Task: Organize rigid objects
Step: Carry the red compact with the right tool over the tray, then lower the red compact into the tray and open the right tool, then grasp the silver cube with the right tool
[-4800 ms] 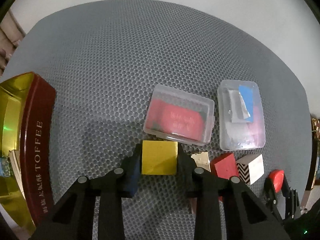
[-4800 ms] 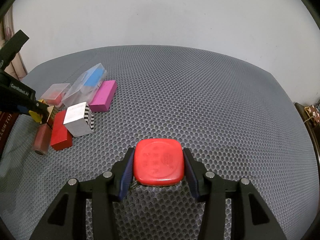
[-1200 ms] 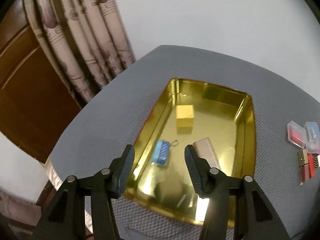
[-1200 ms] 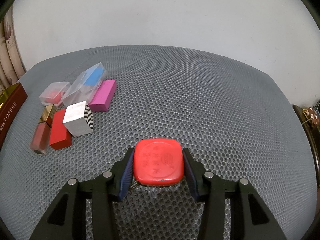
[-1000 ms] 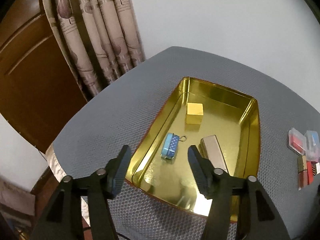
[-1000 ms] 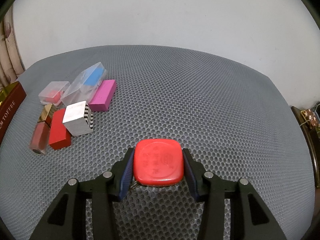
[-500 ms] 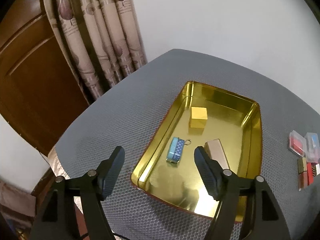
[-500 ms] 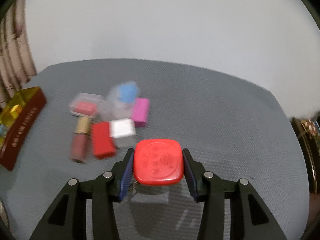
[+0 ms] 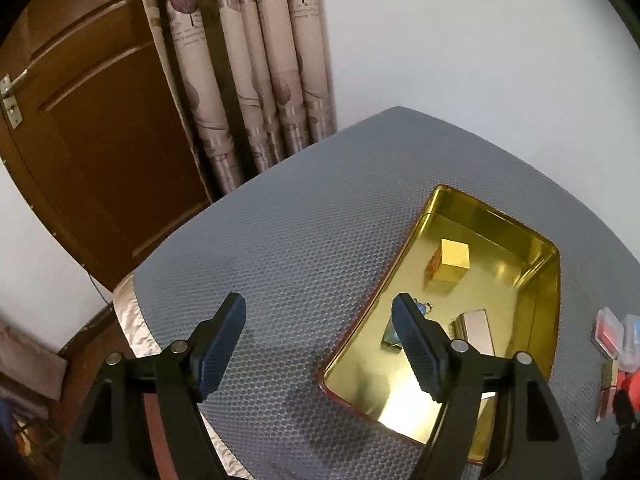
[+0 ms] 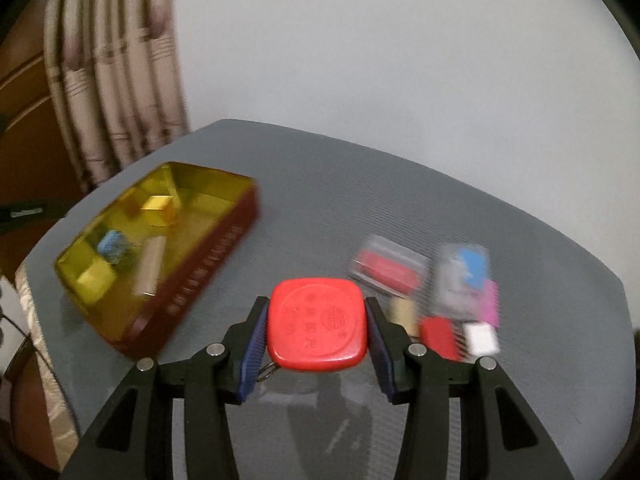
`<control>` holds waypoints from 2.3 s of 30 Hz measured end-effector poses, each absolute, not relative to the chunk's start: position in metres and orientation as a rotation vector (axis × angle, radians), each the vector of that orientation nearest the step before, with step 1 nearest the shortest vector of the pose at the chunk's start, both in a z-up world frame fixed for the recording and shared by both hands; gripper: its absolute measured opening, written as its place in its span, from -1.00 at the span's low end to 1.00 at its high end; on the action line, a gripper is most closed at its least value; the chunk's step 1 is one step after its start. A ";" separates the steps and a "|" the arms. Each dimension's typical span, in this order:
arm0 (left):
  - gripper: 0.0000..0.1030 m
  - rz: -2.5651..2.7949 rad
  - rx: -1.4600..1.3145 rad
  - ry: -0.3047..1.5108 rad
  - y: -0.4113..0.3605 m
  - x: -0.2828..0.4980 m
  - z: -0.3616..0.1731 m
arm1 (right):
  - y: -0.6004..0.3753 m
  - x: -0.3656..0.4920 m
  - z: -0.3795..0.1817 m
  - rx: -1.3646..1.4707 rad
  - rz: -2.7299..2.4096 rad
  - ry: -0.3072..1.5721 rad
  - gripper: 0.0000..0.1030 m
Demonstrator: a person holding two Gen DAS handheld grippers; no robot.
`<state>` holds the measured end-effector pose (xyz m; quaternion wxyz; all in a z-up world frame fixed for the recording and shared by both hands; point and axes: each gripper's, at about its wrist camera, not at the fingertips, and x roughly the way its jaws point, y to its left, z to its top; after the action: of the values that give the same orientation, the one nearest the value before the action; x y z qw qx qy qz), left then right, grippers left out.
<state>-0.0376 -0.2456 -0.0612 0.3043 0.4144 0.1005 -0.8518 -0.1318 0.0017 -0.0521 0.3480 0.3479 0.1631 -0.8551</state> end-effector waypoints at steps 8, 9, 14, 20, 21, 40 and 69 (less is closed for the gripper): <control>0.42 -2.146 1.071 0.332 -0.270 -0.028 -0.061 | -0.068 -0.100 -0.047 0.844 -2.071 0.480 -0.09; 0.42 -2.120 1.076 0.344 -0.276 -0.026 -0.062 | -0.076 -0.096 -0.047 0.840 -2.052 0.483 -0.09; 0.44 -2.015 1.067 0.406 -0.305 -0.013 -0.066 | -0.101 -0.085 -0.048 0.839 -1.986 0.509 -0.09; 0.44 -1.915 1.042 0.470 -0.332 0.002 -0.070 | -0.126 -0.077 -0.066 0.870 -1.941 0.566 -0.09; 0.44 -1.907 1.044 0.488 -0.335 0.004 -0.072 | -0.129 -0.077 -0.070 0.879 -1.936 0.577 -0.09; 0.47 -1.849 1.074 0.505 -0.333 -0.001 -0.085 | -0.139 -0.076 -0.100 0.944 -1.910 0.598 -0.07; 0.53 -1.996 1.102 0.377 -0.291 -0.025 -0.082 | 0.089 -0.186 -0.071 1.052 -2.335 0.330 0.04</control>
<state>-0.0247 -0.2912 -0.0817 0.4033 0.4365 0.1494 -0.7903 -0.1863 0.0889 -0.0708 0.2761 0.3914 0.1227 -0.8692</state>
